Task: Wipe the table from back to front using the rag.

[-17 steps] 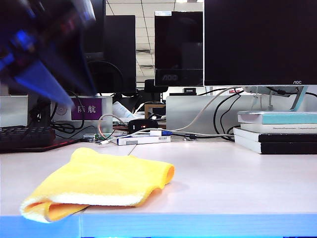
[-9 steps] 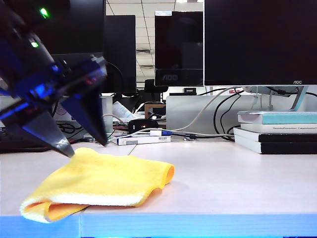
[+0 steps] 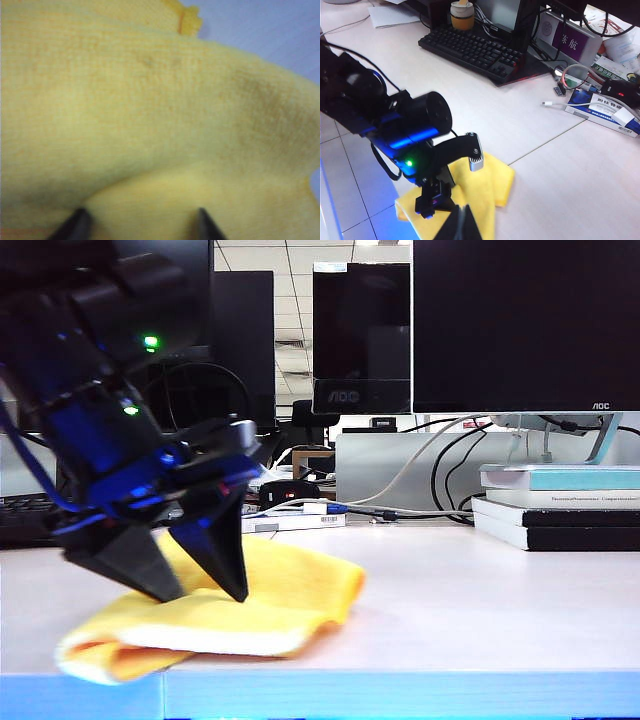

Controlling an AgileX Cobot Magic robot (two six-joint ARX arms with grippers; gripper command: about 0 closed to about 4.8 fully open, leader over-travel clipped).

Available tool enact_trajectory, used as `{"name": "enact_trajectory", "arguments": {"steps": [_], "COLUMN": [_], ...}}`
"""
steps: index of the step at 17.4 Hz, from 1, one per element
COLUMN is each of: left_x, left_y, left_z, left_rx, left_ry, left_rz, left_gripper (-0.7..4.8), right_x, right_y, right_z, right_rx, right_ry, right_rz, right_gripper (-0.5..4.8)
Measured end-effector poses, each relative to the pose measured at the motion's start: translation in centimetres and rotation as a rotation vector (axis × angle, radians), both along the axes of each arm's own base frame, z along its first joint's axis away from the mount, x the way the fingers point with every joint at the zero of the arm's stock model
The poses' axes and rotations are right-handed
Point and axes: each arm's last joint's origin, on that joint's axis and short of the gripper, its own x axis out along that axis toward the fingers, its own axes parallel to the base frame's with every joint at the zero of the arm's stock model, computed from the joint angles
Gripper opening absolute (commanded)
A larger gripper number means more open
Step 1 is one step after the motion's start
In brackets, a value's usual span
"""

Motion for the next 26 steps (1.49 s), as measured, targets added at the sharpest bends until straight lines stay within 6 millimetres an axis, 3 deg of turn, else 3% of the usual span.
{"name": "enact_trajectory", "arguments": {"steps": [2, 3, 13, 21, 24, 26], "left_x": [-0.1, -0.4, -1.0, 0.6, 1.3, 2.9], "left_y": [-0.4, -0.6, -1.0, -1.9, -1.4, 0.5], "left_z": [-0.3, -0.4, -0.3, -1.0, -1.1, -1.0], "left_rx": [0.009, 0.018, 0.037, 0.012, 0.006, 0.008], "left_ry": [0.0, 0.004, 0.029, -0.114, -0.144, -0.16], "left_rz": [-0.008, -0.016, -0.041, 0.039, 0.076, 0.164], "left_gripper": [0.14, -0.06, -0.06, -0.06, -0.06, -0.06], "right_x": [0.0, 0.0, 0.0, 0.0, 0.0, 0.0], "right_y": [0.0, 0.0, 0.0, 0.0, 0.0, 0.0], "right_z": [0.0, 0.0, 0.2, 0.2, 0.2, 0.2], "right_rx": [0.0, 0.0, 0.013, 0.023, 0.024, 0.026], "right_ry": [0.0, 0.0, -0.013, 0.001, 0.001, 0.004], "right_rz": [0.001, 0.0, 0.0, -0.005, -0.005, -0.006], "right_gripper": [-0.01, -0.01, -0.01, -0.01, -0.01, -0.01]}}
